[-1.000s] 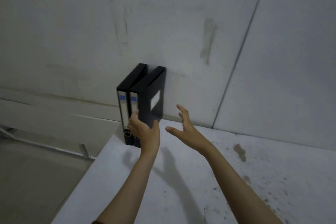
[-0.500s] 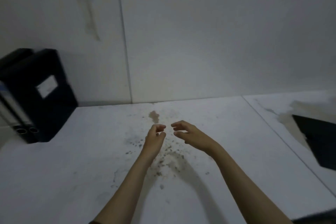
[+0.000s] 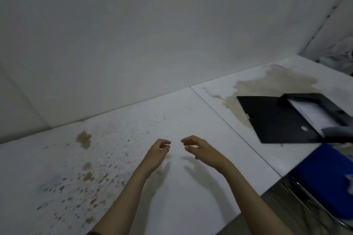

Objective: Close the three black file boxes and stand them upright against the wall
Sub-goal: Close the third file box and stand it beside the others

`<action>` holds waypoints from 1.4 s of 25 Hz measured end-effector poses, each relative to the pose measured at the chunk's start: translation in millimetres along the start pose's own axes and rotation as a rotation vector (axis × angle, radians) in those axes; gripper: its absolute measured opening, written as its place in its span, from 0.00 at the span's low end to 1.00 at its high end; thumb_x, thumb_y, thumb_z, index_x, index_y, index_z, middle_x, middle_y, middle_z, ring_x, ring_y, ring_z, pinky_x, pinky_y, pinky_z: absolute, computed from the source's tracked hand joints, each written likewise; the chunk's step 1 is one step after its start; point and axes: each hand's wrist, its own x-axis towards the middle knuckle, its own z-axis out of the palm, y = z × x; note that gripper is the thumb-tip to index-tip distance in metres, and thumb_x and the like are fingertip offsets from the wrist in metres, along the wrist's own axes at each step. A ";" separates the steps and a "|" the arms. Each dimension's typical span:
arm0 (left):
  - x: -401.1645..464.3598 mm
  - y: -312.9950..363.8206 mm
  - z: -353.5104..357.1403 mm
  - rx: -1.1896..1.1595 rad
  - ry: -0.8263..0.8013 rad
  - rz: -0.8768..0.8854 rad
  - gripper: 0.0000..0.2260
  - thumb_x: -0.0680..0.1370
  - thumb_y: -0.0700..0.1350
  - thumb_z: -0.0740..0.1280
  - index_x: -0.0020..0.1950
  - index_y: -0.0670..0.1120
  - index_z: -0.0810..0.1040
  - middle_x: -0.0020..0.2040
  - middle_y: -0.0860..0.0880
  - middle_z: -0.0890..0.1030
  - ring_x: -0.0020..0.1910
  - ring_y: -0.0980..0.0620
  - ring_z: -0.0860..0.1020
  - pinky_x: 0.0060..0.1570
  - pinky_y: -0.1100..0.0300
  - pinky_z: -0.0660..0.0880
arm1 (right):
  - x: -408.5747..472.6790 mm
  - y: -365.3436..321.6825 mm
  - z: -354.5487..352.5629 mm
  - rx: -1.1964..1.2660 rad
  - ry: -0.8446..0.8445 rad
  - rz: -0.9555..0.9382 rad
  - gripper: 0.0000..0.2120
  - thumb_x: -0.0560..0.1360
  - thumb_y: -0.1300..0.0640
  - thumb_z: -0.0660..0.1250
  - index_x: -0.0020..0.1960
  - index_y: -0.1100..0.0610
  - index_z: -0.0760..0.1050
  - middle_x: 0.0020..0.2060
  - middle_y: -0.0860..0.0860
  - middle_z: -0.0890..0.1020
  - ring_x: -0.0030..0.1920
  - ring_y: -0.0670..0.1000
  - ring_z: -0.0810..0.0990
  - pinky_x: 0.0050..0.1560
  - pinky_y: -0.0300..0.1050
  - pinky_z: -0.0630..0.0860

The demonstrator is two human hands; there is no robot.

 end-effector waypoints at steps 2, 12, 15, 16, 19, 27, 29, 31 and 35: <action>27.2 15.1 19.2 -0.012 -0.007 -0.002 0.09 0.79 0.44 0.57 0.58 0.50 0.72 0.63 0.46 0.75 0.60 0.51 0.72 0.55 0.59 0.66 | 13.2 16.6 -32.2 -0.001 0.016 0.038 0.12 0.77 0.52 0.60 0.60 0.48 0.72 0.60 0.47 0.75 0.58 0.44 0.73 0.55 0.41 0.70; 98.4 54.5 96.1 -0.009 -0.062 -0.060 0.08 0.80 0.44 0.56 0.56 0.51 0.72 0.63 0.46 0.75 0.61 0.50 0.72 0.55 0.59 0.66 | 45.6 89.0 -122.8 0.100 0.082 0.152 0.10 0.78 0.55 0.58 0.58 0.48 0.72 0.60 0.48 0.74 0.60 0.47 0.73 0.55 0.42 0.68; 111.5 63.5 121.9 0.000 -0.071 -0.072 0.09 0.80 0.44 0.56 0.58 0.50 0.72 0.64 0.46 0.75 0.61 0.50 0.72 0.54 0.59 0.66 | 47.0 114.9 -146.5 0.119 0.125 0.172 0.12 0.78 0.58 0.58 0.60 0.51 0.71 0.59 0.48 0.73 0.60 0.48 0.72 0.56 0.41 0.67; 115.7 66.3 131.2 0.006 -0.075 -0.073 0.10 0.80 0.44 0.56 0.58 0.50 0.72 0.64 0.46 0.75 0.61 0.50 0.72 0.54 0.59 0.66 | 47.7 123.6 -155.2 0.119 0.146 0.159 0.12 0.78 0.58 0.58 0.61 0.52 0.71 0.59 0.48 0.73 0.61 0.48 0.71 0.58 0.41 0.67; 130.9 78.0 164.4 0.014 -0.074 -0.079 0.09 0.80 0.44 0.56 0.57 0.51 0.72 0.63 0.46 0.75 0.61 0.51 0.72 0.54 0.59 0.66 | 50.8 152.3 -190.3 0.154 0.232 0.108 0.12 0.78 0.60 0.59 0.61 0.53 0.71 0.60 0.48 0.72 0.63 0.50 0.70 0.60 0.42 0.66; 162.5 113.5 273.4 0.005 -0.083 -0.123 0.09 0.80 0.44 0.56 0.57 0.50 0.72 0.64 0.46 0.75 0.61 0.50 0.72 0.55 0.60 0.66 | 64.3 240.6 -303.5 -0.242 0.379 0.178 0.24 0.75 0.55 0.64 0.69 0.54 0.63 0.70 0.57 0.64 0.71 0.59 0.60 0.69 0.56 0.61; 166.9 119.8 298.1 0.030 -0.104 -0.137 0.12 0.80 0.44 0.55 0.61 0.48 0.71 0.65 0.46 0.74 0.62 0.51 0.72 0.57 0.60 0.66 | 67.4 254.2 -311.5 -0.361 0.214 0.250 0.32 0.74 0.46 0.64 0.73 0.51 0.55 0.75 0.54 0.54 0.75 0.60 0.49 0.72 0.59 0.51; 168.3 124.8 319.4 0.047 -0.127 -0.163 0.15 0.80 0.44 0.55 0.66 0.48 0.69 0.67 0.47 0.73 0.64 0.50 0.71 0.59 0.60 0.66 | 68.2 263.9 -306.7 -0.437 0.060 0.256 0.36 0.73 0.43 0.64 0.74 0.47 0.49 0.77 0.52 0.45 0.75 0.60 0.40 0.73 0.61 0.44; 171.6 131.0 349.9 0.012 -0.122 -0.204 0.18 0.79 0.43 0.55 0.70 0.47 0.64 0.70 0.46 0.69 0.68 0.49 0.68 0.66 0.56 0.65 | 62.8 276.3 -297.5 -0.581 0.069 0.205 0.41 0.70 0.42 0.66 0.74 0.44 0.45 0.77 0.50 0.42 0.75 0.60 0.38 0.73 0.62 0.41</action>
